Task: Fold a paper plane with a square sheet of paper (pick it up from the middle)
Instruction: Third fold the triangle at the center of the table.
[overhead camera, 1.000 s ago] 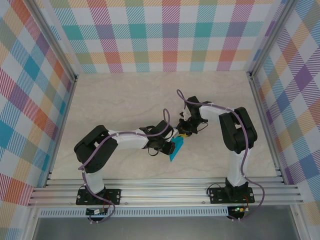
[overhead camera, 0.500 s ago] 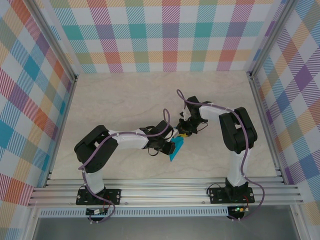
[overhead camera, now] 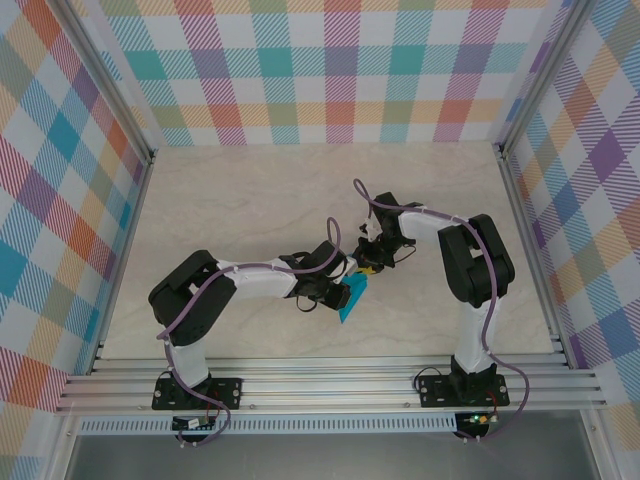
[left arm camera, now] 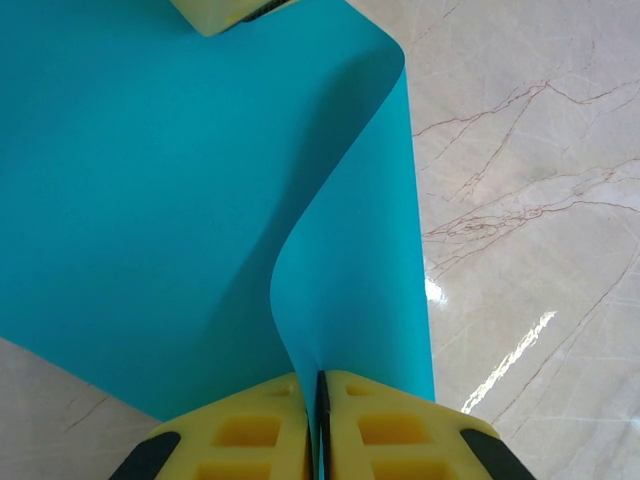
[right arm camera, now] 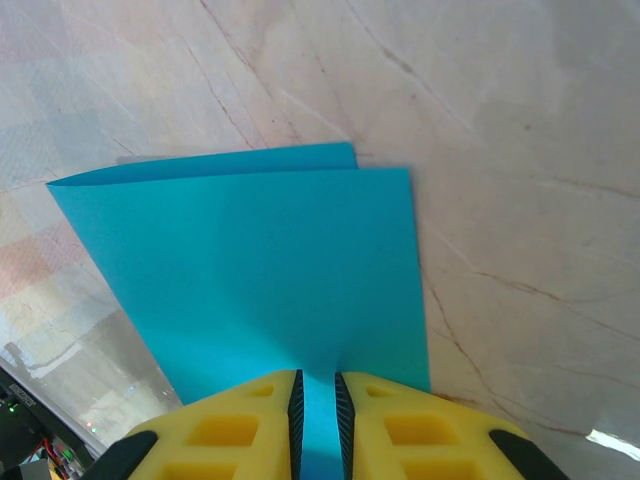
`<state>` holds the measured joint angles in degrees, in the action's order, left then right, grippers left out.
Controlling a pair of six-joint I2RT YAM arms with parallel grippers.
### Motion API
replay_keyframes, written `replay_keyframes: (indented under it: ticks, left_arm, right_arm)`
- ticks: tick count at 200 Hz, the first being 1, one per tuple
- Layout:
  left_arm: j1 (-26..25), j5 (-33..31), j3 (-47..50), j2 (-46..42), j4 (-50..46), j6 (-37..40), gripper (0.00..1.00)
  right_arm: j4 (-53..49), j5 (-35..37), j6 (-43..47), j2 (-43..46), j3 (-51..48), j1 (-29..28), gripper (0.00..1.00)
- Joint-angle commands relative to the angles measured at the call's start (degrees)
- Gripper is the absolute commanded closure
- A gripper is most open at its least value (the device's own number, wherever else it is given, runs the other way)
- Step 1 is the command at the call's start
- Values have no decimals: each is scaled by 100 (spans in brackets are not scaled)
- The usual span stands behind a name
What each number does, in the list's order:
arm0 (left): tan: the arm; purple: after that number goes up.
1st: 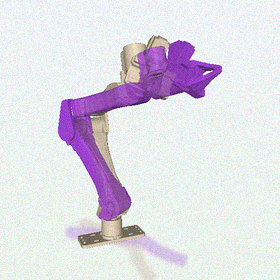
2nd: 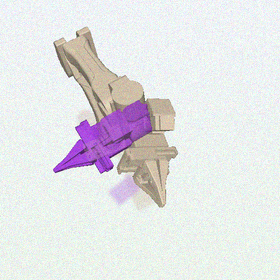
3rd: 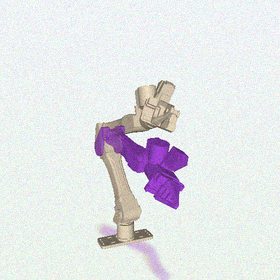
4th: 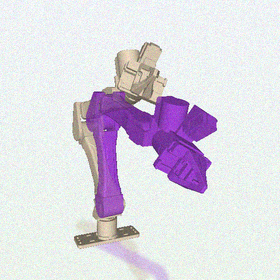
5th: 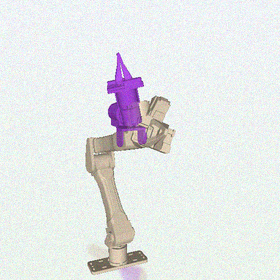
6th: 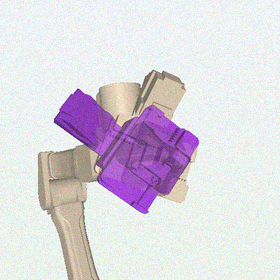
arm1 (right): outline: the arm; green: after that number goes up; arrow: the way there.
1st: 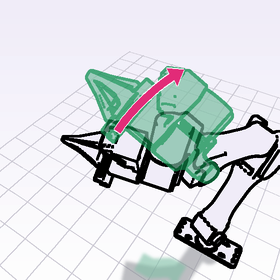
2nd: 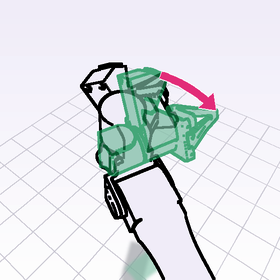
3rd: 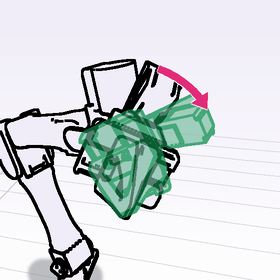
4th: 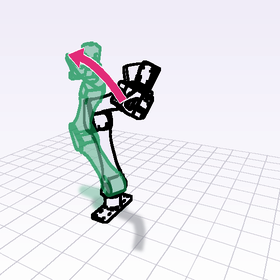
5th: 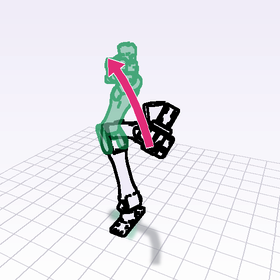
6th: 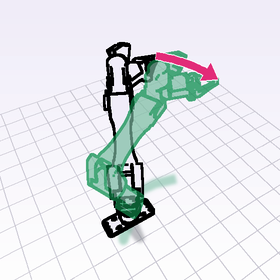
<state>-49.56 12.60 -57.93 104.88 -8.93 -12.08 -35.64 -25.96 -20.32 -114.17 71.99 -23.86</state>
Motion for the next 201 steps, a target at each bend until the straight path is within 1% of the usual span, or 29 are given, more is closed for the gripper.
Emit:
replay_keyframes:
  ticks: [1,51,93,126,151,172,201]
  left_arm:
    - [56,-154,5,-7,-163,119,88]
    - [60,-125,-2,-218,-232,148,88]
    - [54,-22,9,-194,-173,138,87]
    - [58,-217,9,-147,-214,179,87]
    - [60,-249,41,-62,-223,220,87]
    - [57,-234,105,-3,-188,199,88]
    - [59,-156,212,31,-92,162,88]
  right_arm:
    - [-103,180,-36,-18,-176,-75,80]
    - [-97,192,-38,-18,-187,-75,80]
    - [-102,199,-45,-26,-185,-77,80]
    - [-109,196,-45,-26,-167,-75,80]
    - [-74,199,-108,-1,-151,-75,80]
    - [32,102,-206,202,-159,-73,80]
    - [123,273,-396,750,-239,-10,76]
